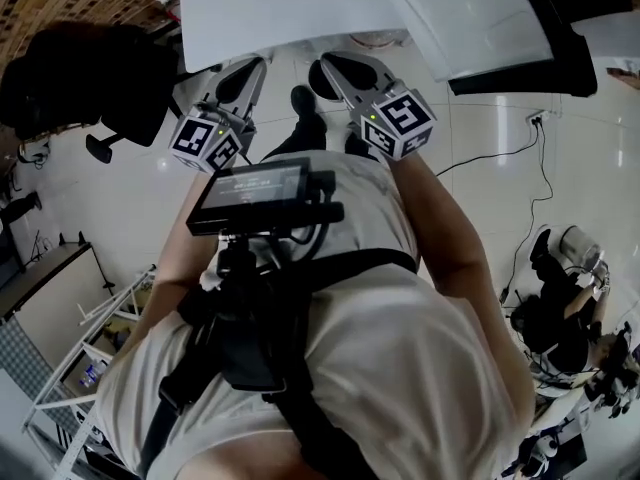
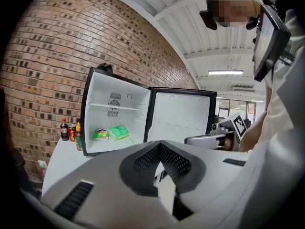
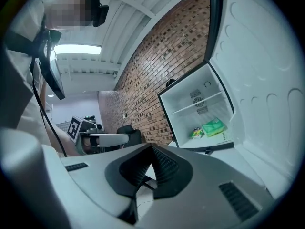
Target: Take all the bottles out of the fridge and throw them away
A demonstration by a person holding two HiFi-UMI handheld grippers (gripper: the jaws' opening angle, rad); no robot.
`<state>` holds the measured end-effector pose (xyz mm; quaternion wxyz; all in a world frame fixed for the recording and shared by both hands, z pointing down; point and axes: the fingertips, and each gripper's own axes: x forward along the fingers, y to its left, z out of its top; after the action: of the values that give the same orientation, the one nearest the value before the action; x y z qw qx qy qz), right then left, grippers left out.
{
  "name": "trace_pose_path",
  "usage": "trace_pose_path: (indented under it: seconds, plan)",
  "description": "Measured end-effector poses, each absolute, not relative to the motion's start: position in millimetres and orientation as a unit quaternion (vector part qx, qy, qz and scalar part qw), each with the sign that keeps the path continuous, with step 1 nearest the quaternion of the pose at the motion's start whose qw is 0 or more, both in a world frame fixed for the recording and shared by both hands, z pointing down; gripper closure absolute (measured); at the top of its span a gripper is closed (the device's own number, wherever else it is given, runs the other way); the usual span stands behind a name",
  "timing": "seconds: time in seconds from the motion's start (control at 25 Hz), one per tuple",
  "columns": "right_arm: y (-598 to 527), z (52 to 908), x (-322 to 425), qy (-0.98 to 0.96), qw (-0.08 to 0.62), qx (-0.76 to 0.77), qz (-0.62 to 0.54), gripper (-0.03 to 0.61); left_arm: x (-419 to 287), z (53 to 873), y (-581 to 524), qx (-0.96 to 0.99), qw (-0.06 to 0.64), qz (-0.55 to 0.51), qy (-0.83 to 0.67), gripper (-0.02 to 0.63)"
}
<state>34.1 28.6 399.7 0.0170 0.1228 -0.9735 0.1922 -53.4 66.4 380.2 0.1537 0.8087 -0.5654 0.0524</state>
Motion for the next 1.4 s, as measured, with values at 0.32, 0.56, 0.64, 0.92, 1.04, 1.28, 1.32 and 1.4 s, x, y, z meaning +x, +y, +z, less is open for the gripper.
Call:
trace_pose_path:
  seconds: [0.32, 0.56, 0.64, 0.92, 1.04, 1.28, 1.32, 1.4]
  plan:
    - [-24.9, 399.0, 0.0, -0.965, 0.034, 0.191, 0.179, 0.566, -99.6, 402.6, -14.7, 0.849, 0.123, 0.078, -0.507, 0.601]
    - [-50.3, 388.1, 1.8, -0.952, 0.031, 0.25, 0.174, 0.566, -102.6, 402.0, -51.6, 0.867, 0.12, 0.075, -0.478, 0.601]
    - [-61.6, 394.1, -21.0, -0.947, 0.038, 0.267, 0.177, 0.566, -131.0, 416.5, -69.4, 0.869, 0.123, 0.091, -0.471, 0.601]
    - [-86.1, 420.4, -48.5, -0.935, 0.058, 0.288, 0.197, 0.566, -158.8, 447.6, -120.3, 0.862, 0.071, 0.204, -0.459, 0.601]
    - [-94.8, 416.7, -52.1, -0.938, 0.058, 0.279, 0.196, 0.566, -154.7, 451.1, -142.3, 0.854, 0.049, 0.236, -0.461, 0.6]
    - [-121.9, 419.8, -45.0, -0.941, 0.051, 0.265, 0.202, 0.566, -140.0, 465.3, -183.8, 0.832, 0.007, 0.311, -0.459, 0.572]
    - [-127.3, 420.2, -43.2, -0.941, 0.05, 0.264, 0.205, 0.566, -140.0, 472.0, -191.4, 0.827, 0.005, 0.328, -0.457, 0.548]
    - [-136.1, 421.2, -39.2, -0.94, 0.047, 0.263, 0.211, 0.566, -143.5, 487.8, -207.8, 0.813, 0.001, 0.365, -0.454, 0.518]
